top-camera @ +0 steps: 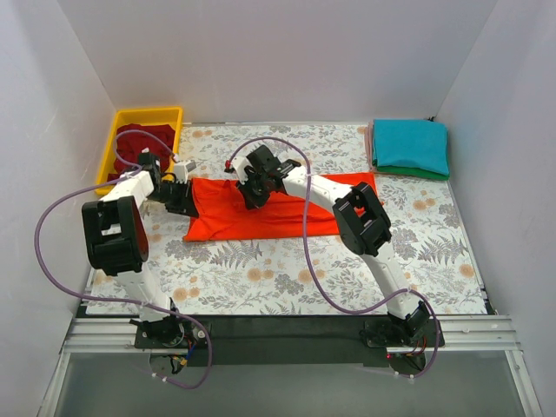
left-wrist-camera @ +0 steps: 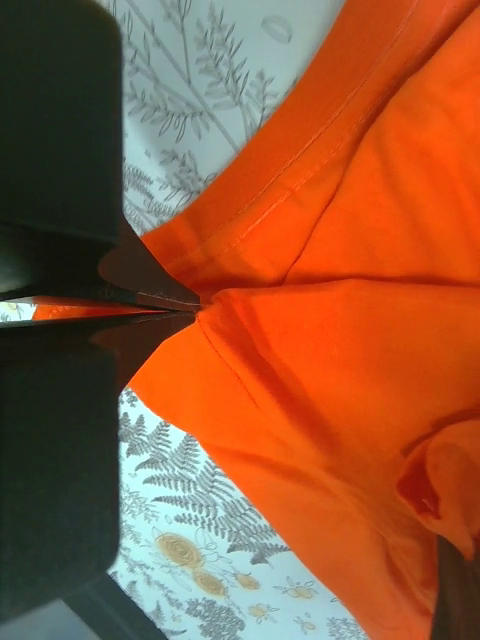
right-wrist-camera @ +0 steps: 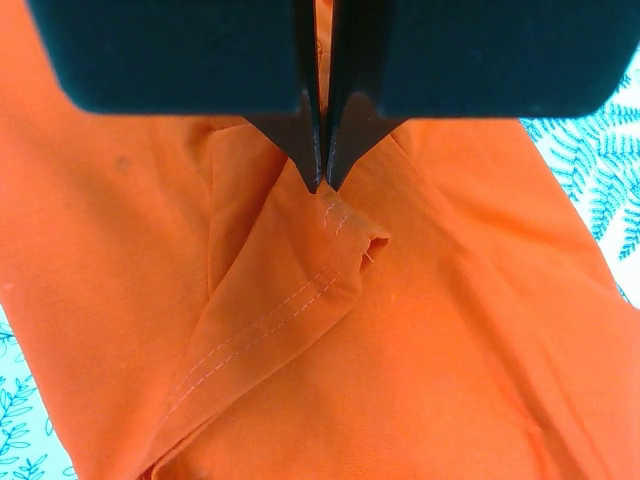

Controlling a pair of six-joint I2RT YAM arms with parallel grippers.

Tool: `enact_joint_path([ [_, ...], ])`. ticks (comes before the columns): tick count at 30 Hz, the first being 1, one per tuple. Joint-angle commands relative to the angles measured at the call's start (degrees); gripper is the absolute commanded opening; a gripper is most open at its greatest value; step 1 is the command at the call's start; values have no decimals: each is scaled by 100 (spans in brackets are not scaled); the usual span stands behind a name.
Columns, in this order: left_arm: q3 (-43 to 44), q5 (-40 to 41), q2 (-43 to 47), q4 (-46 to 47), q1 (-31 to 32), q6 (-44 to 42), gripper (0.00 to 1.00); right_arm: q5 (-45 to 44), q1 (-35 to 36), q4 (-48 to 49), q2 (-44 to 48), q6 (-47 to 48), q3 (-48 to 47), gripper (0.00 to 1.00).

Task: Fold and stack the t-shirts
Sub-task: Fold the tshirt

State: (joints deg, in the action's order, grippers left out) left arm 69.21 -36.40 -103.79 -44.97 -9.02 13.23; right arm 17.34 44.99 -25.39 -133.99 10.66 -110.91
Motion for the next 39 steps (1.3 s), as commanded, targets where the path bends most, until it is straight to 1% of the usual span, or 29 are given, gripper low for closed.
enact_joint_path([
  [1, 417, 97, -53, 24, 23, -128, 0, 129, -105, 157, 277, -160, -54, 1],
  [2, 574, 142, -97, -20, 23, -146, 0, 146, -113, 183, 295, -195, -27, 1],
  [7, 804, 292, -370, -135, 23, -286, 0, 155, -219, 253, 348, -301, 17, 1],
  [10, 743, 423, -449, -161, 23, -409, 0, 155, -272, 280, 330, -353, 17, 1],
  [13, 629, 388, -449, -275, 23, -611, 0, 278, -281, 262, 286, -389, 35, 1],
  [14, 585, 362, -441, -362, 31, -707, 0, 348, -281, 271, 295, -397, 52, 6],
  [15, 541, 345, -371, -389, 31, -734, 0, 383, -281, 271, 330, -406, 96, 13],
  [16, 454, 327, -335, -398, 31, -752, 0, 393, -281, 262, 356, -406, 131, 31],
  [17, 418, 309, -274, -425, 31, -752, 0, 401, -289, 236, 400, -424, 166, 38],
  [18, 400, 292, -204, -451, 23, -743, 4, 358, -289, 227, 540, -407, 219, 43],
  [19, 409, 196, -81, -460, 14, -726, 18, 331, -298, 210, 645, -389, 350, 50],
  [21, 461, 107, 34, -591, -47, -673, 28, 287, -377, 78, 1022, -301, 508, 54],
  [22, 505, 11, 138, -653, -82, -647, 35, 287, -429, -18, 1172, -266, 631, 56],
  [23, 558, -33, 183, -801, -161, -647, 38, 270, -500, -158, 1313, -231, 711, 58],
  [25, 532, -86, 402, -934, -232, -690, 40, 340, -815, -545, 1831, -90, 1060, 60],
  [26, 410, -104, 481, -1022, -258, -708, 43, 392, -947, -642, 2024, -55, 1211, 60],
  [27, 348, -113, 552, -1075, -267, -726, 43, 514, -1270, -860, 2409, -3, 1378, 61],
  [29, 112, -121, 710, -1110, -276, -700, 44, 699, -1615, -1081, 2789, 85, 1930, 62],
  [30, 32, -121, 737, -1119, -276, -673, 45, 735, -1991, -1378, 3113, 251, 2116, 62],
  [32, -91, -60, 816, -1023, -267, -560, 46, 770, -2379, -1652, 3396, 367, 2563, 62],
  [33, -214, -16, 825, -970, -276, -533, 47, 831, -2807, -1767, 3606, 445, 2688, 62],
  [34, -250, 10, 842, -918, -267, -506, 47, 849, -3003, -2003, 3695, 603, 2802, 62],
  [36, -294, 63, 790, -812, -267, -410, 48, 780, -3485, -2163, 3845, 771, 3083, 61],
  [39, -268, 98, 685, -803, -276, -322, 50, 578, -3996, -2392, 3837, 1017, 3321, 61],
])
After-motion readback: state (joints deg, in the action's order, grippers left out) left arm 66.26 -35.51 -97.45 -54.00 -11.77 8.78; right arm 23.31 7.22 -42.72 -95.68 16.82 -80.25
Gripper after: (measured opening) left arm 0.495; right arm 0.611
